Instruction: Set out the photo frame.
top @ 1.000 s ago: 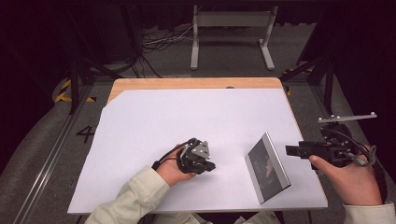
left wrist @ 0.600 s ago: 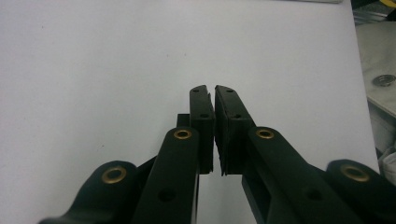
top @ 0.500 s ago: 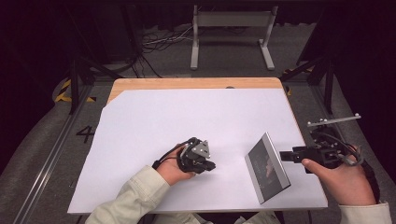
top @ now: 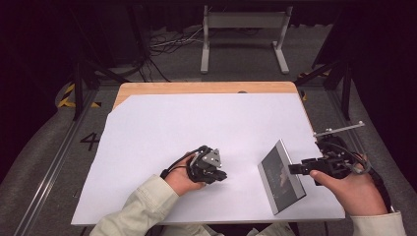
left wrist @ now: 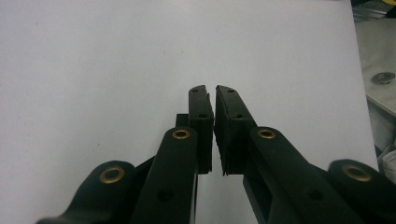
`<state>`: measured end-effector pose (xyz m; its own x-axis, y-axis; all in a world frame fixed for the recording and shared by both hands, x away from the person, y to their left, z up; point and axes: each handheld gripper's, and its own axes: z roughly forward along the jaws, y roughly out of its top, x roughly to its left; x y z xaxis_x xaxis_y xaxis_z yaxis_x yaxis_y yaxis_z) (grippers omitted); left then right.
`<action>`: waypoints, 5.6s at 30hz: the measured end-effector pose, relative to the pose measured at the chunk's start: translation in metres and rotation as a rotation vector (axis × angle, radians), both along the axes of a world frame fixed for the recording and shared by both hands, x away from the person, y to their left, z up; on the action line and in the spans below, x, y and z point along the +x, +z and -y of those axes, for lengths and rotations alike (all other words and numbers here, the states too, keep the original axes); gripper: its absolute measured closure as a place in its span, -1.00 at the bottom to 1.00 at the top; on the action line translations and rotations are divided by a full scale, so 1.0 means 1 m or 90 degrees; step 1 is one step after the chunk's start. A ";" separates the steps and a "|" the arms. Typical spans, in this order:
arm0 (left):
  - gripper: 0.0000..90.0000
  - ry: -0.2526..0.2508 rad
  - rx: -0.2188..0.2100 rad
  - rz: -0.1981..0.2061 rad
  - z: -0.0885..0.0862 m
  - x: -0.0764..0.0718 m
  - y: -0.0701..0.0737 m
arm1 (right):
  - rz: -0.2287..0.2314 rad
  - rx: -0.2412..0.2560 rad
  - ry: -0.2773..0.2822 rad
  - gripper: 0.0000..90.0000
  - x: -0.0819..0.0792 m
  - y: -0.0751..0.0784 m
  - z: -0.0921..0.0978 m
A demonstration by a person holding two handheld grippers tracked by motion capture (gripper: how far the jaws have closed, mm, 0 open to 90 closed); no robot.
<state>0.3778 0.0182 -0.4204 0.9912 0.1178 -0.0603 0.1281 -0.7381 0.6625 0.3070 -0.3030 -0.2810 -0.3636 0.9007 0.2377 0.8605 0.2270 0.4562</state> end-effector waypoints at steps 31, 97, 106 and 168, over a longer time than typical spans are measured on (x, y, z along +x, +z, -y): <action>0.90 0.000 0.002 0.002 -0.001 -0.001 0.000 | -0.053 -0.013 0.028 0.22 0.013 -0.030 -0.017; 0.92 0.039 0.003 -0.005 -0.022 0.003 -0.005 | -0.013 -0.113 0.169 0.86 0.031 0.008 -0.015; 0.91 0.056 0.003 -0.007 -0.031 0.002 -0.005 | 0.004 -0.153 0.253 0.86 0.046 0.020 -0.019; 0.89 0.171 -0.007 -0.016 -0.096 -0.019 -0.008 | 0.058 -0.162 0.672 0.86 0.149 0.029 -0.130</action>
